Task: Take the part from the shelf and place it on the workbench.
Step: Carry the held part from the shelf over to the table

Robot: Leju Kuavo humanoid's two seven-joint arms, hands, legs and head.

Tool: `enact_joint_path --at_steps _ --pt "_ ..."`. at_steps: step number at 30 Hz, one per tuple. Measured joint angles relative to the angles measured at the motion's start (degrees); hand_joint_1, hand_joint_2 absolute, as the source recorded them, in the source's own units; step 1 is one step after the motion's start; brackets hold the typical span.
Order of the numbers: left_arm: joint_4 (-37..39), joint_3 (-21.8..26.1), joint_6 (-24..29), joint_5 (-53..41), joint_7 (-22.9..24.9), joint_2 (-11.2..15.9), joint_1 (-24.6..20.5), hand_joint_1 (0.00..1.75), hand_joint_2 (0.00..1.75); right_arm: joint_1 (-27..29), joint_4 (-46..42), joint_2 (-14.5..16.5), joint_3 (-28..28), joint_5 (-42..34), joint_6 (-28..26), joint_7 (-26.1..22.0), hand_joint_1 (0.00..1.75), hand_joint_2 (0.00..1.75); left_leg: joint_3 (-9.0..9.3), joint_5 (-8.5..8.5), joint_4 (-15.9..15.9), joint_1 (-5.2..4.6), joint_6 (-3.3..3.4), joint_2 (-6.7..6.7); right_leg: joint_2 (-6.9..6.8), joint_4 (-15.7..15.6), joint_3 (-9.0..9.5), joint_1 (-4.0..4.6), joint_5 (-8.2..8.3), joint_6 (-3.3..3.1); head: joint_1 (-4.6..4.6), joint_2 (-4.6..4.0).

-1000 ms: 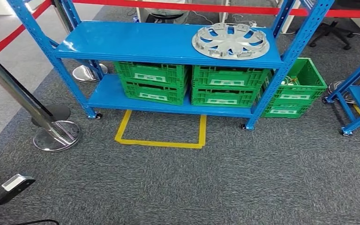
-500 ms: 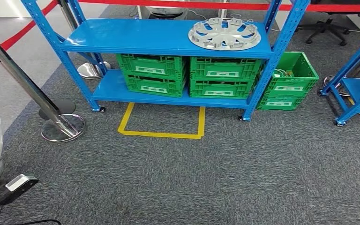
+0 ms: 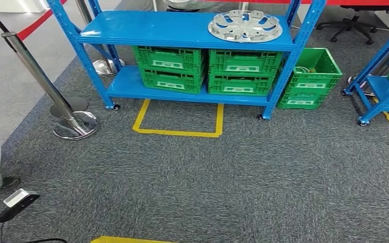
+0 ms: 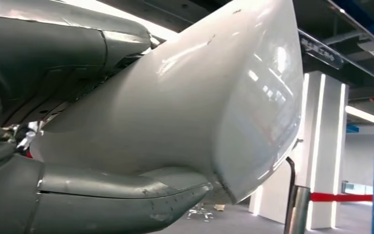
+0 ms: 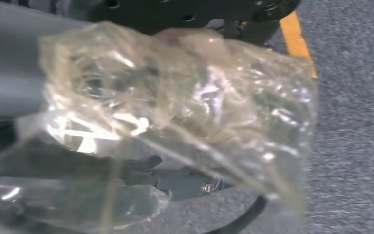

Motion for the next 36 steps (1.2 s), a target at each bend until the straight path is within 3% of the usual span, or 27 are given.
enact_joint_path --at_steps 1,3,4,5,6,7,8,9,11,12,14,18,21,22,25,29,32,36 --pt "0.01 -0.02 -0.03 0.13 -0.01 -0.02 0.01 1.75 1.75 0.15 -0.05 -0.02 0.02 -0.04 -0.05 0.05 0.0 0.0 -0.81 0.7 -0.13 0.14 0.35 0.1 0.2 1.63 -0.7 -0.11 -2.29 0.38 0.06 0.0" --pt "0.01 -0.03 -0.06 0.22 -0.02 -0.04 0.08 1.75 1.75 0.34 -0.18 -0.03 0.08 -0.12 -0.14 0.08 0.0 0.0 -2.64 2.17 -0.07 0.2 0.66 0.17 0.47 8.02 -2.37 -0.45 -8.25 1.01 0.22 0.0" --pt "0.01 -0.04 -0.07 0.24 -0.02 -0.07 0.13 1.75 1.75 0.39 -0.22 -0.03 0.13 -0.15 -0.16 0.08 0.0 0.0 -3.6 2.92 -0.01 0.2 0.62 0.2 0.48 11.7 -3.0 -0.63 -9.95 1.24 0.24 0.0" --pt "0.01 -0.05 -0.07 0.26 -0.02 -0.11 0.14 1.75 1.75 0.43 -0.24 -0.03 0.18 -0.15 -0.17 0.08 0.0 0.0 -4.57 3.64 0.06 0.22 0.51 0.22 0.48 14.53 -3.2 -0.8 -10.09 1.42 0.23 0.0" --pt "0.02 -0.06 -0.08 0.27 -0.02 -0.17 0.15 1.75 1.75 0.45 -0.25 -0.03 0.24 -0.15 -0.17 0.08 0.0 0.0 -5.51 4.31 0.17 0.26 0.35 0.25 0.48 15.77 -2.63 -0.97 -8.81 1.54 0.22 0.0" --pt "0.02 -0.07 -0.08 0.27 -0.02 -0.24 0.16 1.75 1.75 0.49 -0.28 -0.03 0.29 -0.15 -0.17 0.08 0.0 0.0 -6.34 4.9 0.29 0.32 0.14 0.26 0.47 14.95 -1.03 -1.11 -6.92 1.63 0.21 0.0" --pt "0.03 -0.07 -0.09 0.28 -0.02 -0.31 0.17 1.75 1.75 0.53 -0.35 -0.03 0.33 -0.15 -0.18 0.09 0.0 0.0 -6.99 5.44 0.42 0.38 -0.12 0.27 0.47 12.02 1.68 -1.26 -5.37 1.67 0.22 0.0" --pt "0.03 -0.07 -0.09 0.28 -0.02 -0.36 0.19 1.75 1.75 0.54 -0.42 -0.02 0.38 -0.15 -0.19 0.09 0.0 0.0 -7.48 5.89 0.58 0.37 -0.42 0.26 0.49 7.56 5.28 -1.36 -4.97 1.68 0.25 0.0" --pt "0.02 -0.05 -0.08 0.31 -0.02 -0.39 0.17 1.75 1.75 0.5 -0.55 -0.01 0.51 -0.15 -0.19 0.08 0.0 0.0 -8.02 6.69 0.92 0.25 -1.12 0.27 0.6 -0.82 10.88 -1.38 -6.62 1.53 0.28 0.0" --pt "0.01 -0.04 -0.08 0.34 -0.02 -0.38 0.14 1.75 1.75 0.48 -0.57 -0.01 0.58 -0.15 -0.19 0.08 0.0 0.0 -8.24 7.05 1.03 0.2 -1.47 0.27 0.67 -3.02 11.96 -1.31 -7.59 1.32 0.26 0.0" --pt "0.01 -0.04 -0.08 0.41 -0.02 -0.36 0.11 1.75 1.75 0.58 -0.62 0.05 0.69 -0.16 -0.19 0.08 0.0 0.0 -8.58 6.99 1.1 0.27 -1.55 0.29 0.66 -3.96 11.65 -1.31 -8.13 0.97 0.29 0.0" --pt "0.01 0.0 -0.07 0.44 -0.02 -0.31 0.2 1.75 1.75 0.8 -0.72 0.16 0.81 -0.15 -0.19 0.1 0.0 0.0 -8.64 5.56 0.99 0.27 0.3 0.26 0.34 -3.96 11.42 -1.17 -7.57 0.33 0.21 0.0" --pt "0.01 0.03 -0.03 0.52 -0.03 -0.32 0.31 1.75 1.75 0.8 -0.72 0.17 0.85 -0.14 -0.16 0.1 0.0 0.0 -8.73 8.07 0.76 0.34 1.96 0.21 0.1 -3.79 11.35 -0.82 -7.29 -0.08 0.23 0.0" --pt "0.01 0.05 -0.02 0.56 -0.07 -0.32 0.34 1.75 1.75 0.8 -0.72 0.17 0.85 -0.12 -0.15 0.1 0.0 0.0 -8.78 8.94 0.7 0.4 2.0 0.18 0.06 -3.72 11.29 -0.72 -7.25 -0.17 0.21 0.0" --pt "0.01 0.06 -0.02 0.62 -0.23 -0.34 0.35 1.75 1.75 0.8 -0.75 0.17 0.85 0.09 -0.11 0.12 0.0 0.0 -8.81 9.33 0.52 0.67 0.18 0.14 0.01 -3.59 11.12 -0.52 -7.24 -0.37 0.21 0.0" --pt "0.01 0.06 -0.02 0.63 -0.36 -0.42 0.35 1.75 1.75 0.82 -0.88 0.17 0.85 0.24 -0.11 0.14 0.0 0.0 -8.84 9.09 0.45 0.81 -1.3 0.15 0.01 -3.56 11.02 -0.44 -7.36 -0.5 0.24 0.0" --pt "0.01 0.06 -0.02 0.63 -0.37 -0.45 0.35 1.75 1.75 0.82 -0.95 0.17 0.85 0.45 -0.13 0.15 0.0 0.0 -8.92 8.91 0.45 0.82 -1.86 0.16 0.01 -3.56 10.98 -0.45 -7.46 -0.53 0.26 0.0" --pt "0.01 0.06 -0.04 0.63 -0.37 -0.49 0.37 1.75 1.75 0.84 -1.03 0.17 0.87 0.78 -0.27 0.21 0.0 0.0 -9.2 8.85 0.5 0.8 -2.01 0.16 0.01 -3.56 10.77 -0.52 -7.49 -0.48 0.27 0.0"
